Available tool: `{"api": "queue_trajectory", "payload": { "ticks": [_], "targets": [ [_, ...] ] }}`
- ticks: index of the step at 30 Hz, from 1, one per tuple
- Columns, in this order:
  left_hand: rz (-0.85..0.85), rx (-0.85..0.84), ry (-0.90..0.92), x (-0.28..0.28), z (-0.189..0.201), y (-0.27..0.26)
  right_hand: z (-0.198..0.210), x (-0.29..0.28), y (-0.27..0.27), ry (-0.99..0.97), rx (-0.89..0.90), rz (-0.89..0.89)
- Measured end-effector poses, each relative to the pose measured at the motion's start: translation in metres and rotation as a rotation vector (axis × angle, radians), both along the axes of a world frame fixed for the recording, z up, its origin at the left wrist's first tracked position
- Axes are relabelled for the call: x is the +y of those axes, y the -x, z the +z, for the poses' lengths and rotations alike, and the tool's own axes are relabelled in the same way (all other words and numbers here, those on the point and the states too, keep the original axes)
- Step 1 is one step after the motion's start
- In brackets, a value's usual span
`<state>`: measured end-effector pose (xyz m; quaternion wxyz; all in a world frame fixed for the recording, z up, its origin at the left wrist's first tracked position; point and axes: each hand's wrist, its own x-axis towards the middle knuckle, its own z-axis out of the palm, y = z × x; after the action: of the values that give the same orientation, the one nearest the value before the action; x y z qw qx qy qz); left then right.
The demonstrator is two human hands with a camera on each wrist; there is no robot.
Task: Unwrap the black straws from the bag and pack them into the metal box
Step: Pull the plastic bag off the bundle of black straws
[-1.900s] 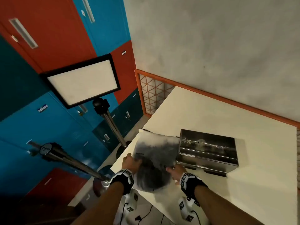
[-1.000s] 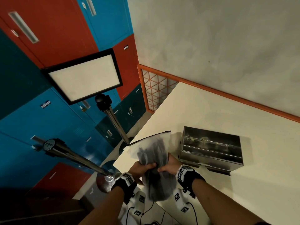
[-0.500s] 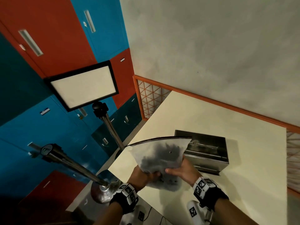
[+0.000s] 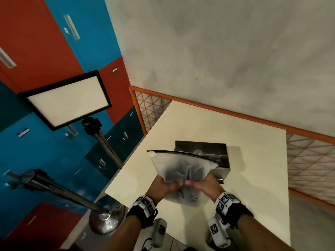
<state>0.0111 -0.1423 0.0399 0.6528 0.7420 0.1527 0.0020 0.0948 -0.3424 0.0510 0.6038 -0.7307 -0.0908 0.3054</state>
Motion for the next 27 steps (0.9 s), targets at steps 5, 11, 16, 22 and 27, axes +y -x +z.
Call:
{"api": "queue_trajectory", "payload": {
  "ticks": [5,11,16,22,27],
  "targets": [
    [0.006,-0.032,0.087,-0.004,0.006,-0.002,0.000,-0.014,-0.002,-0.018,-0.005,-0.121],
    [0.158,0.062,0.297,-0.011,0.020,0.006,-0.001,-0.024,-0.009,0.004,0.016,-0.210],
    [0.132,0.056,0.151,-0.016,0.028,-0.008,0.033,-0.004,-0.005,-0.166,0.084,-0.264],
    [0.007,0.112,-0.148,-0.016,0.012,-0.022,0.032,0.009,0.000,-0.014,-0.151,-0.193],
    [0.064,0.255,-0.340,-0.002,0.012,-0.030,0.030,0.002,-0.017,0.010,-0.027,-0.399]
  ]
}}
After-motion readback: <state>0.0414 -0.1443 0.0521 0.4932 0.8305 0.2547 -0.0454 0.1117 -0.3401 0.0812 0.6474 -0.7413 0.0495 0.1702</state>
